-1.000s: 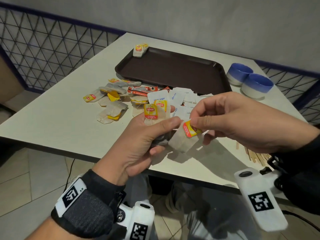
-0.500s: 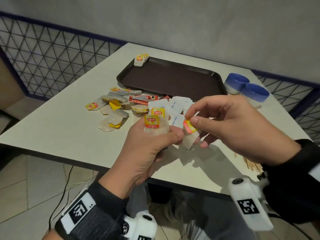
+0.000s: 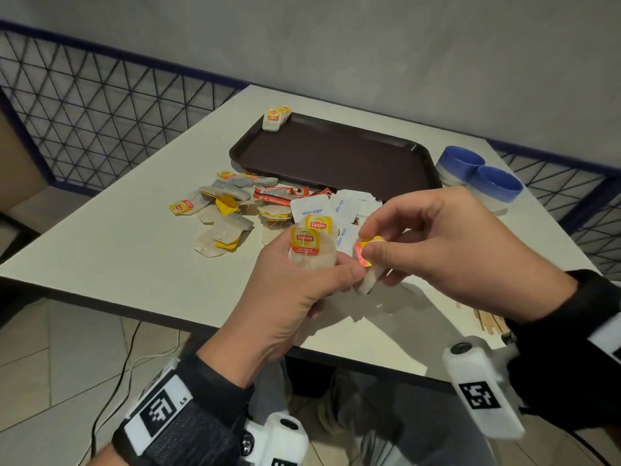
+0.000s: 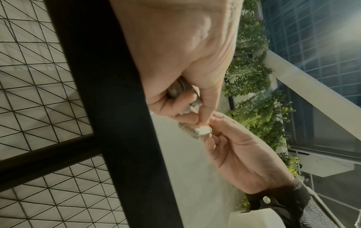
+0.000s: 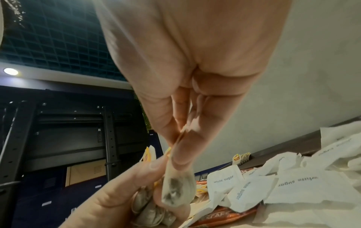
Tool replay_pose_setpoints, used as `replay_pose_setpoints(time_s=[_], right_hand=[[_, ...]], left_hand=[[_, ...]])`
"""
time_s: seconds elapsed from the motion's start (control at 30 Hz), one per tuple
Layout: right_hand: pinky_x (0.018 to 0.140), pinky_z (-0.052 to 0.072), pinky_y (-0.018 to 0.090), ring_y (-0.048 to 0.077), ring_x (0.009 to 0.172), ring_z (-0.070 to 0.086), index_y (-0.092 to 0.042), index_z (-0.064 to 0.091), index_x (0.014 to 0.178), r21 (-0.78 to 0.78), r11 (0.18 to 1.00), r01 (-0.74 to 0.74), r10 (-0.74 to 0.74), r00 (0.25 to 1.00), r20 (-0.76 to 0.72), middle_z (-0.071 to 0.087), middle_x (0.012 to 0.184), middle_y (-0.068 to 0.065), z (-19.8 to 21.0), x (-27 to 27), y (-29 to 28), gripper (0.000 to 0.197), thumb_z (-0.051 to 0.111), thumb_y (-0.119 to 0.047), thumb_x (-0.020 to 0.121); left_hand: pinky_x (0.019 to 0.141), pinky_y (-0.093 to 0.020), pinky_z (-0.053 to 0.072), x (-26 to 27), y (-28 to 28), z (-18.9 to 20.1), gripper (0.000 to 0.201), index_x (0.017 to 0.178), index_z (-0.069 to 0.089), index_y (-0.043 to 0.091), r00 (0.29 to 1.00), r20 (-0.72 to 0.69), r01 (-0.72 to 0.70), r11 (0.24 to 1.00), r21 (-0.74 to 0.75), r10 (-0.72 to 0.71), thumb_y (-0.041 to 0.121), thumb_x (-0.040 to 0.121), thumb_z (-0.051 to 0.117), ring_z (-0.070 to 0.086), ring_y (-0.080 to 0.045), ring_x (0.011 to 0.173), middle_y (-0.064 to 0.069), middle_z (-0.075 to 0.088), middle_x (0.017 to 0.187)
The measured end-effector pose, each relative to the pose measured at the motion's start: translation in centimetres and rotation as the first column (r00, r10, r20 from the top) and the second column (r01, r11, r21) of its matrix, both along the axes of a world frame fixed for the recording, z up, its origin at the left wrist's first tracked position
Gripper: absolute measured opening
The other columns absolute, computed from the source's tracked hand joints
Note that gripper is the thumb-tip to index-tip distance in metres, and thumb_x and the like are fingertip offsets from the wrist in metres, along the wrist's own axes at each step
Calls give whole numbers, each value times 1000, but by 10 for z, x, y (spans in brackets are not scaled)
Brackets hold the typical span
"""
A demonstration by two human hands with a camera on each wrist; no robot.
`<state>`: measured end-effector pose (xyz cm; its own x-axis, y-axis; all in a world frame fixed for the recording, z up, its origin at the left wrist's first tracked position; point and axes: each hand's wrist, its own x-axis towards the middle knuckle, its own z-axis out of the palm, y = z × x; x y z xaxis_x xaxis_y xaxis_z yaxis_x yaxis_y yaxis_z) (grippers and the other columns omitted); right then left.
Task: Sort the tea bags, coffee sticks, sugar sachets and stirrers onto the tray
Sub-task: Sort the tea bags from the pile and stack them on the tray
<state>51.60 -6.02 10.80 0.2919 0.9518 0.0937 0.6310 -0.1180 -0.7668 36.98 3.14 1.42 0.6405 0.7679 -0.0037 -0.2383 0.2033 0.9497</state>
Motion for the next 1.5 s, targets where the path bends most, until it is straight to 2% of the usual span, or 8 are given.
replay_pose_setpoints(time_s=[0.5, 0.6, 0.77, 0.87, 1.03, 1.17, 1.33, 1.5], right_hand=[[64, 55, 35, 5, 67, 63, -32, 72, 102, -86, 996, 8, 32, 889, 456, 67, 73, -12, 4, -5, -2, 24, 81, -28, 80], [66, 55, 34, 6, 67, 66, -33, 72, 102, -95, 995, -4, 45, 898, 438, 70, 76, -11, 7, -3, -3, 24, 80, -29, 80], [64, 63, 44, 26, 67, 74, -18, 73, 100, -65, 996, -67, 70, 997, 34, 75, 77, 7, 23, 2, -6, 24, 82, -12, 79], [65, 64, 44, 29, 71, 75, -11, 71, 103, -95, 989, -111, 107, 993, -45, 76, 78, 12, 28, 2, -6, 24, 79, -12, 80], [66, 64, 43, 22, 68, 75, -13, 67, 97, -151, 984, -94, 105, 992, 67, 75, 76, 9, 22, 2, -5, 17, 78, -13, 84], [65, 63, 36, 12, 64, 73, -17, 68, 89, -168, 982, -89, 127, 965, 228, 74, 72, 0, 19, 2, -6, 10, 78, -16, 87], [62, 54, 19, -1, 68, 68, -32, 75, 97, -197, 976, -89, 162, 904, 396, 70, 77, -25, 20, 1, -6, 13, 78, -25, 87], [71, 60, 30, 3, 76, 69, -34, 73, 109, -136, 988, -76, 121, 927, 355, 71, 85, -15, 16, 5, -8, 29, 81, -21, 85]], left_hand=[[42, -26, 38, -2, -4, 2, 49, 116, 62, 11, 997, -37, 63, 995, 74, -61, 8, 74, 87, 61, -21, 67, -7, 78, 83], [42, -26, 38, -3, -4, 1, 44, 113, 63, 5, 999, -10, 40, 996, 77, -39, 10, 76, 86, 63, -20, 67, -7, 78, 85], [36, -20, 35, -3, -1, 2, 58, 121, 64, 8, 991, 126, -27, 993, -115, 42, 20, 70, 88, 63, -15, 63, -8, 79, 99], [33, -18, 32, -5, 2, 2, 60, 123, 65, 9, 985, 168, 65, 984, -167, -37, 26, 72, 91, 62, -15, 58, -14, 72, 90], [37, -20, 37, -7, 1, 2, 48, 114, 70, 17, 994, 79, 84, 993, -78, -78, 27, 70, 84, 57, -12, 50, -3, 69, 70], [52, -27, 48, -5, 0, -1, 43, 111, 70, 13, 997, 57, 56, 997, -55, -53, 21, 72, 86, 57, -15, 52, -7, 71, 78], [44, -17, 42, -5, -1, -1, 36, 114, 68, 14, 999, -12, 40, 999, -15, -40, 17, 82, 84, 57, -9, 48, -2, 69, 68], [44, -17, 42, -5, -3, 2, 35, 114, 69, 19, 999, -34, 28, 999, -15, -28, 18, 82, 84, 61, -10, 52, -3, 73, 76]])
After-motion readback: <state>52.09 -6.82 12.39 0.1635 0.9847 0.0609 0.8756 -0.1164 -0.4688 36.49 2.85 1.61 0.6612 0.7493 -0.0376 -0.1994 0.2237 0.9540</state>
